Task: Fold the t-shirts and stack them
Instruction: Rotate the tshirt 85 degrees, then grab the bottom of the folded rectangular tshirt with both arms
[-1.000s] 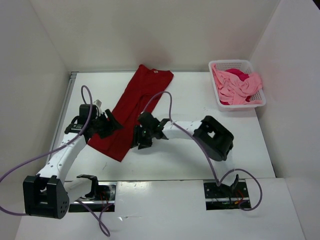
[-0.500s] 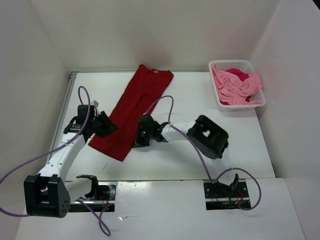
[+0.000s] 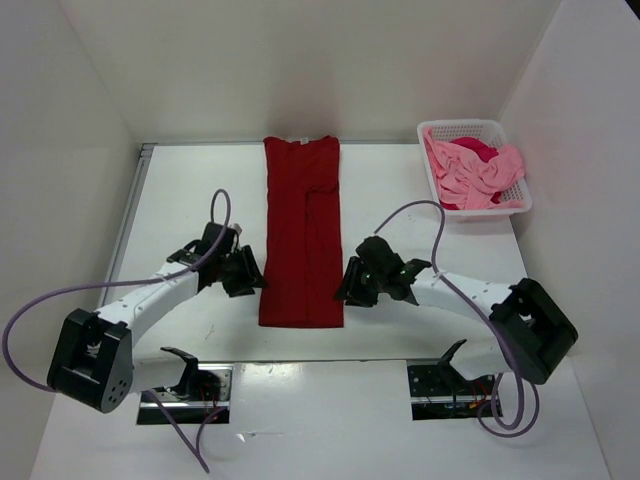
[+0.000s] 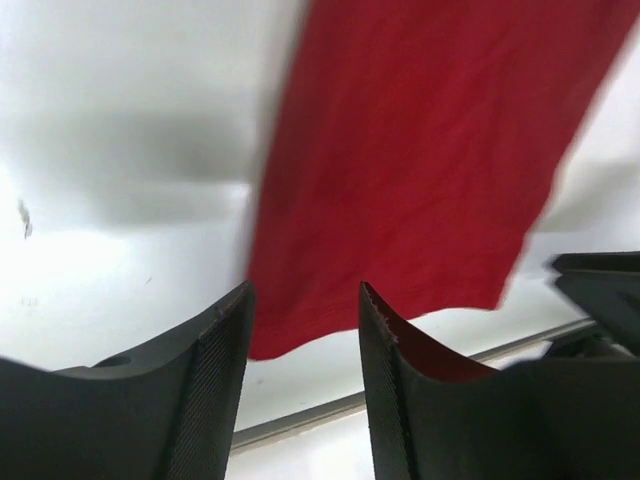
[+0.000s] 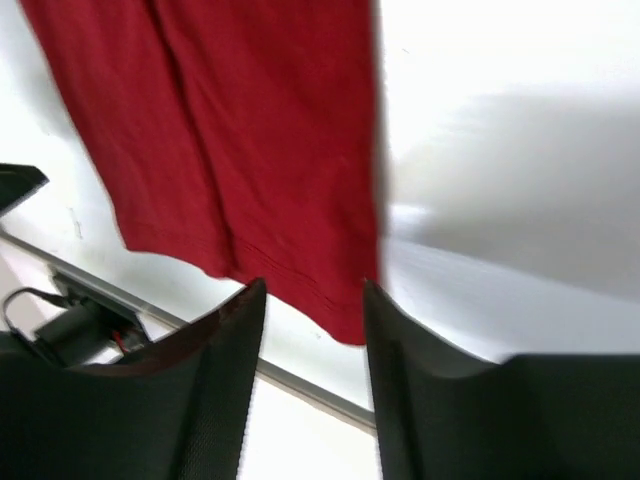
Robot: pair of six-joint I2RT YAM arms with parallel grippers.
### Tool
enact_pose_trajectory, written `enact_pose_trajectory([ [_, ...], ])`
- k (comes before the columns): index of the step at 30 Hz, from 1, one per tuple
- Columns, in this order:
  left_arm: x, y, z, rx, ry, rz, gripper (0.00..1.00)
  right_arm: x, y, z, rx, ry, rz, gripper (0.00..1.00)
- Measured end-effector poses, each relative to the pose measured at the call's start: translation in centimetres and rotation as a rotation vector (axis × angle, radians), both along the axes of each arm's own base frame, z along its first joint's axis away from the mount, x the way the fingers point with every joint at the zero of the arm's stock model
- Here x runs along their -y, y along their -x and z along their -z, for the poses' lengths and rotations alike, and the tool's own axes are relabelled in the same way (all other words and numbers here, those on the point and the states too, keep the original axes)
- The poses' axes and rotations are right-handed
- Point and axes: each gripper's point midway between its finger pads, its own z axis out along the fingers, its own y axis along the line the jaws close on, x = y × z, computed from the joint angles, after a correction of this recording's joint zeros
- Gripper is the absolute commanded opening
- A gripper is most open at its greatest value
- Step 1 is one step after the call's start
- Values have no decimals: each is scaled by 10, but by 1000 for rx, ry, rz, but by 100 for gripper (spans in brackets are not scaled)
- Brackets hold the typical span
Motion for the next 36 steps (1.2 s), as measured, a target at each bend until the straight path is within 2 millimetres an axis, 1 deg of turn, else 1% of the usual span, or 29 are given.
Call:
enact_pose_trajectory([
  [2,-1,18,15,-53,-15,-7,54,5,5,1,-15,11,9,51],
  [4,-1,37,24,-101,-39,-13,54,9,10,-2,-14,2,18,51],
  [7,1,52,24,-107,-53,-25,55,14,21,-3,-24,-27,25,51],
  [10,-3,55,27,-101,-52,-67,56,19,37,11,-81,-21,21,51],
  [13,-6,63,47,-158,-65,-90,53,22,49,22,-128,-16,17,50],
  [14,-7,67,52,-180,-67,-98,52,21,50,23,-134,-19,18,49],
  [15,-4,68,52,-191,-50,-94,50,20,51,23,-139,-23,18,48],
  [18,-1,64,52,-173,-34,-95,45,17,50,28,-147,-33,17,46],
  [19,0,63,52,-170,-28,-97,45,16,50,31,-156,-32,15,46],
  [22,4,59,53,-165,-10,-101,37,6,51,31,-173,-65,-6,46],
  [23,6,57,54,-162,-4,-101,34,3,50,31,-174,-71,-11,45],
  [24,7,56,54,-160,-1,-100,30,2,49,31,-175,-72,-15,40],
  [25,8,55,54,-160,2,-98,22,1,49,31,-173,-72,-19,33],
  [26,8,55,55,-159,1,-97,19,1,49,33,-173,-69,-22,22],
  [29,7,55,56,-160,-3,-98,10,2,49,36,-173,-57,-25,8],
  [30,7,55,55,-159,-3,-98,9,2,49,36,-173,-55,-25,3],
  [31,6,56,54,-157,-3,-97,8,2,49,36,-172,-55,-26,0],
  [33,6,58,49,-152,5,-94,4,1,52,35,-174,-54,-31,0],
  [35,8,62,39,-141,34,-86,0,-3,63,33,-176,-48,-60,0],
  [36,10,66,33,-136,54,-78,0,-7,70,29,-175,-52,-76,0],
])
